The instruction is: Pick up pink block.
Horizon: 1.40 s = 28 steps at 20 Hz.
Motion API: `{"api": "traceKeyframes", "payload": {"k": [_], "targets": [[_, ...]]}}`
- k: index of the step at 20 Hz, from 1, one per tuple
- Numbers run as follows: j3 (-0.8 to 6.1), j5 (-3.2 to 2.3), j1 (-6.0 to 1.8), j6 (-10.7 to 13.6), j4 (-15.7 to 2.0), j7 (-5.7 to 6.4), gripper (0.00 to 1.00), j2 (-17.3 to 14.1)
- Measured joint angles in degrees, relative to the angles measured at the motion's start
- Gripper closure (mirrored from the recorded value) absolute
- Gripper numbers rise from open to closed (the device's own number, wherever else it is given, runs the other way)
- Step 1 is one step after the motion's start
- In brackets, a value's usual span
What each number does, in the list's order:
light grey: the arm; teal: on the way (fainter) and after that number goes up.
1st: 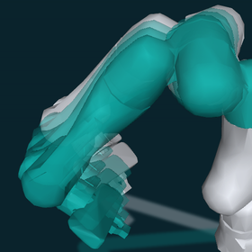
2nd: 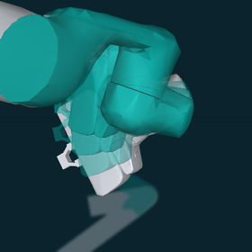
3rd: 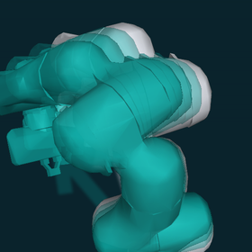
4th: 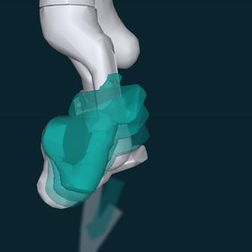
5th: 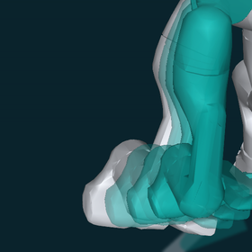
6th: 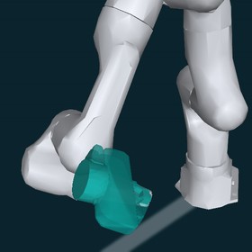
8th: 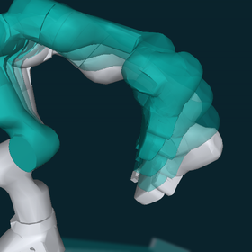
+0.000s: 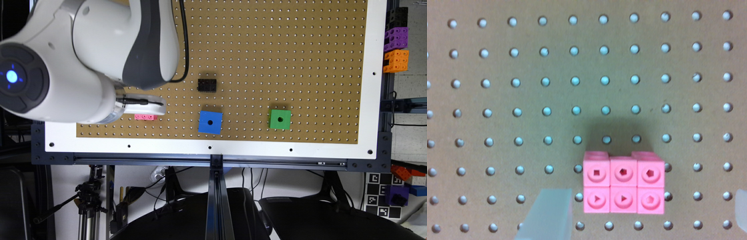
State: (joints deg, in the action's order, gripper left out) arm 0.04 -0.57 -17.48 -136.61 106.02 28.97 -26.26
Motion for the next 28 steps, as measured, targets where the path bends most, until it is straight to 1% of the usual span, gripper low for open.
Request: {"api": "traceKeyframes", "payload": {"k": [4, 9, 10, 14, 17, 20, 22, 23, 26, 28], "targets": [[0.02, 0.00, 0.00, 0.0, -0.08, 0.00, 0.00, -0.1], [0.07, 0.00, -0.01, -0.7, -0.36, 0.00, 0.00, -2.2], [0.03, 0.00, -0.11, -0.7, -0.48, -0.04, 0.00, -2.3], [-0.04, -0.01, -0.94, -0.7, -0.48, -0.89, 0.00, -2.3], [-0.02, -0.01, -1.07, -0.8, -0.47, -0.98, 0.00, -2.9], [0.01, -0.01, -1.06, -2.9, -0.50, -0.98, 0.00, -5.4], [0.16, -0.01, -1.04, -4.1, -0.61, -0.98, 0.00, -6.6], [0.30, -0.01, -1.02, -4.4, -0.96, -0.98, 0.00, -6.8], [0.78, 0.00, -0.98, -3.9, -3.22, -0.96, 0.00, -7.7], [0.86, 0.00, -0.99, -3.8, -4.18, -0.96, 0.00, -8.4]]}}
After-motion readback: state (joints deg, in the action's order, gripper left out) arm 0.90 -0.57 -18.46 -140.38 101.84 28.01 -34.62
